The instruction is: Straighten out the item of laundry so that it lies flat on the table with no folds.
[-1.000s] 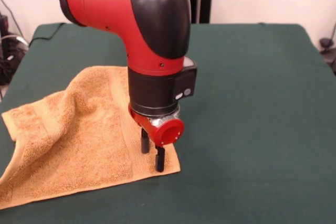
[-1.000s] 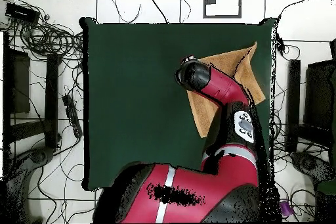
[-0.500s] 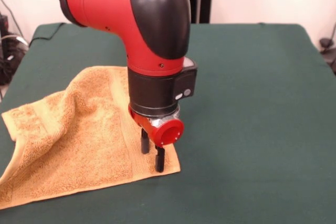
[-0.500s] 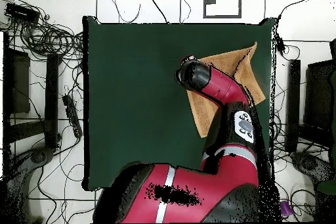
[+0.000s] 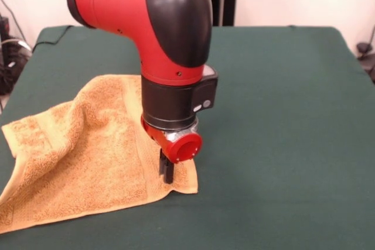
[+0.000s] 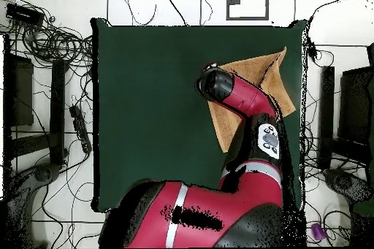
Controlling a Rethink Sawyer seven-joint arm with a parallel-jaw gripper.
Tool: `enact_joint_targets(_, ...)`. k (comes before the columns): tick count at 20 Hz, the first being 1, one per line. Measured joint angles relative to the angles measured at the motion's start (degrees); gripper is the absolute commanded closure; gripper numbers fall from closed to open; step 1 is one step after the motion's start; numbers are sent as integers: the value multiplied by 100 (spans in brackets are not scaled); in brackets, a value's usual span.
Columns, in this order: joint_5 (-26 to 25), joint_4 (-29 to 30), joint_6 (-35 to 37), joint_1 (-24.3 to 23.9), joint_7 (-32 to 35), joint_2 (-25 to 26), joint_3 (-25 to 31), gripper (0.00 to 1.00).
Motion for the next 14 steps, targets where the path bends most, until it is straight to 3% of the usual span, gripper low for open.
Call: enact_joint_targets(14, 135, 15, -32, 5, 0, 14, -16, 100)
